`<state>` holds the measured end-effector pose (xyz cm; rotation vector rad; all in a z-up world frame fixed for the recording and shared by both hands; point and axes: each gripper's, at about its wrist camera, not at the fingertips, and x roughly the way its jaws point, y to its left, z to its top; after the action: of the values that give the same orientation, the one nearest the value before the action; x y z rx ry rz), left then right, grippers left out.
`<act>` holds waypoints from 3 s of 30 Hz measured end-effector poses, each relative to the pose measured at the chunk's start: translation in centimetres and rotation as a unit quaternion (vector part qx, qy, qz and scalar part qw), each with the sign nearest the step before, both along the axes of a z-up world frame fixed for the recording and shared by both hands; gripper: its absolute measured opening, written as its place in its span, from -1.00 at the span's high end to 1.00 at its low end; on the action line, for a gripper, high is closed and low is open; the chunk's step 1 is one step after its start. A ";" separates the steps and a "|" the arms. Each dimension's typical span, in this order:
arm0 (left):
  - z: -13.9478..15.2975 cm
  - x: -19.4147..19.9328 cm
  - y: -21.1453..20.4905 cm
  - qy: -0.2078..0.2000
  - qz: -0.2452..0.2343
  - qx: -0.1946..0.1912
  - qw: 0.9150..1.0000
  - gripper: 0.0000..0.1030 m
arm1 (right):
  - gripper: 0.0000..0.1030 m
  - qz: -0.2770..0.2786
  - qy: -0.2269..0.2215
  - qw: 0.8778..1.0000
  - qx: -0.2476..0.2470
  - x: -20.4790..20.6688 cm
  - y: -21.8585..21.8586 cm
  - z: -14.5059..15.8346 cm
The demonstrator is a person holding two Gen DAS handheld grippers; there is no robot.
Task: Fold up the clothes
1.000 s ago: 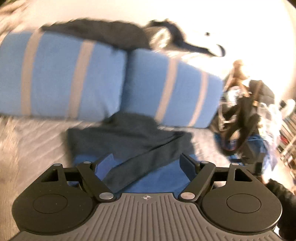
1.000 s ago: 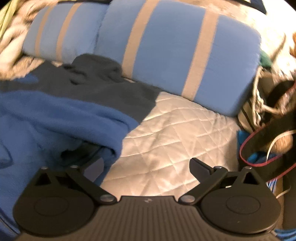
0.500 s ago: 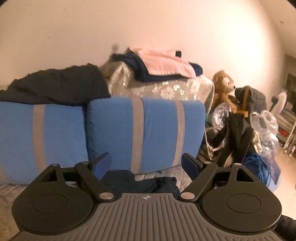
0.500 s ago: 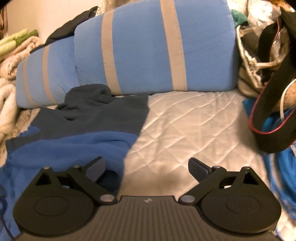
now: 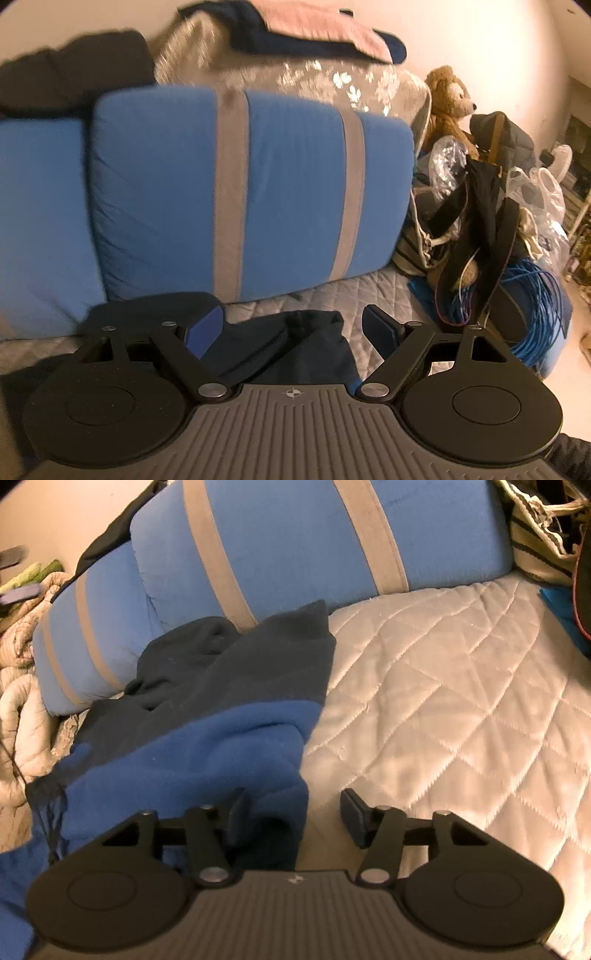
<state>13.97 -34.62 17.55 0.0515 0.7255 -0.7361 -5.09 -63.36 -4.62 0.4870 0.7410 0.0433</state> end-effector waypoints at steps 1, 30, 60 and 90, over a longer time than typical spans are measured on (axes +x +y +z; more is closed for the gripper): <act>-0.8 0.5 -0.5 0.003 -0.001 0.005 1.000 -0.62 | 0.00 -0.003 -0.005 1.000 0.004 -0.2 0.0 -0.1; -14.4 0.2 -9.2 -0.002 -0.193 0.106 0.975 0.87 | -0.20 -0.019 -0.035 0.998 -0.058 -0.8 1.8 -1.2; -15.8 9.4 -11.9 0.191 -0.103 -0.041 0.975 -0.25 | -0.21 -0.024 -0.040 0.997 -0.064 -0.9 1.9 -1.2; -18.2 12.2 -13.9 0.119 0.003 -0.021 0.993 0.92 | 0.75 -0.040 -0.045 0.998 0.000 -2.8 1.3 0.4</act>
<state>26.16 -48.54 -0.68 -0.0776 0.9370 -0.7594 -7.86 -62.10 -4.17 0.5111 0.6340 -0.0088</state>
